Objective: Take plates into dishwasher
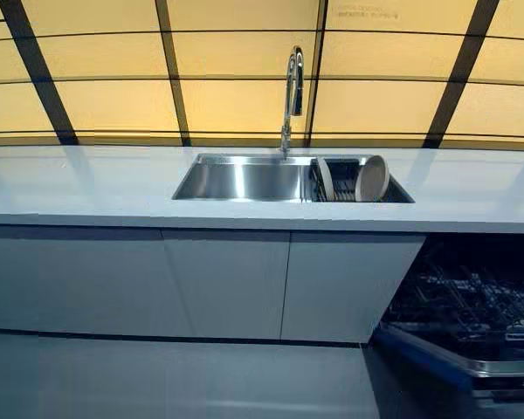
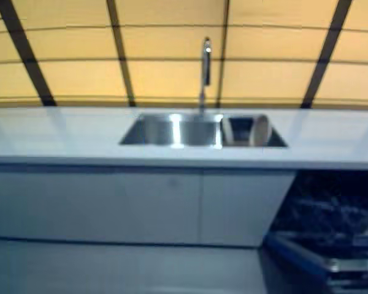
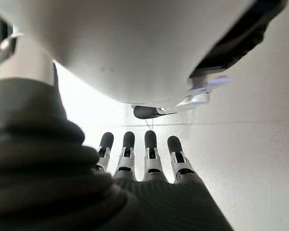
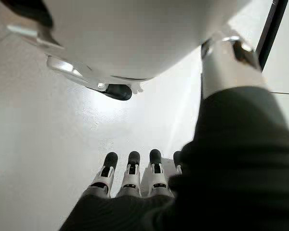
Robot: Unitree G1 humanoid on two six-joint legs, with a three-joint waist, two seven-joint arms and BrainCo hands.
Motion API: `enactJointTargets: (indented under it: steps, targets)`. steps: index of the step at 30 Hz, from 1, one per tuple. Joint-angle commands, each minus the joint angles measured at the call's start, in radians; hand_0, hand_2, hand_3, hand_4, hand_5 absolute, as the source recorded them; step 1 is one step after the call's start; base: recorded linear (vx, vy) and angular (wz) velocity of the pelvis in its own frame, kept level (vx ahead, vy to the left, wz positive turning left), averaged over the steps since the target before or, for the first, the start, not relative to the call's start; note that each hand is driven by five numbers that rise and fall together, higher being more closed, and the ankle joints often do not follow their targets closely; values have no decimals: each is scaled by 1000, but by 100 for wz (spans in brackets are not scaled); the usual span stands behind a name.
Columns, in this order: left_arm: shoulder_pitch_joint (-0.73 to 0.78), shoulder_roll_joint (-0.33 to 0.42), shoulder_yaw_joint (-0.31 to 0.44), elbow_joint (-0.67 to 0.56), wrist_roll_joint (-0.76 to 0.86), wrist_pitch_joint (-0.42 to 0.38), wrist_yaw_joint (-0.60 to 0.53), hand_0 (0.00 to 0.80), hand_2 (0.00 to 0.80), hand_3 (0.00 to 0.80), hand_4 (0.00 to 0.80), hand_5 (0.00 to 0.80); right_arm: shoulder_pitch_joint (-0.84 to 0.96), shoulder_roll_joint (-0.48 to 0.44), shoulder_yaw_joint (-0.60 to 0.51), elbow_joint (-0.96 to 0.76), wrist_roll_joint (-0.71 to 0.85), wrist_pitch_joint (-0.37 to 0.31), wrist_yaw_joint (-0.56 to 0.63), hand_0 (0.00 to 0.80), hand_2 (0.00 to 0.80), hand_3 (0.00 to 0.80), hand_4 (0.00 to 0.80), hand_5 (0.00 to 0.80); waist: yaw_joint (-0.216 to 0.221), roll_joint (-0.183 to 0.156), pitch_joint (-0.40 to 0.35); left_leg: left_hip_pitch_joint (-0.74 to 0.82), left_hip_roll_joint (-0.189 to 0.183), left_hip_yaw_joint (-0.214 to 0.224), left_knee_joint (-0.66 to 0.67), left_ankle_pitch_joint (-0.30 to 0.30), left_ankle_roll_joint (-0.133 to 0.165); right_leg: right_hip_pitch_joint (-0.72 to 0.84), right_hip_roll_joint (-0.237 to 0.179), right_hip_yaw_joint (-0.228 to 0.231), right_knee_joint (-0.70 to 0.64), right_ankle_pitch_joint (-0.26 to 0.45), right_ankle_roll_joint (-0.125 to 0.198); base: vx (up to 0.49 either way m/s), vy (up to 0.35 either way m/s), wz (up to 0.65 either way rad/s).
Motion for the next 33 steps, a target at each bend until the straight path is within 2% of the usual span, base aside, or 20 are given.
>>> enactJointTargets:
  steps: [1,11,33]
  targets:
    - [-69,-57,-6,47,-22,10,13,0,0,0,0,0,-63,-7,2,44,-28,3,-5,0,0,0,0,0,17,5,30,-6,-143,-5,1,-7,120,7,105,-6,19,-20,-58,0,0,0]
    - [-80,-67,-14,57,-6,47,-5,0,0,0,0,0,-63,-3,12,40,-26,3,2,0,0,0,0,0,13,-2,33,-6,-140,2,1,-8,121,2,109,0,24,-20,-58,0,0,0]
    - [-103,-60,-33,52,22,52,5,0,0,0,0,0,-97,-10,62,10,-88,-3,55,0,0,0,0,0,22,-6,65,-2,-137,-10,9,-8,128,1,108,0,42,-29,-65,1,-3,0]
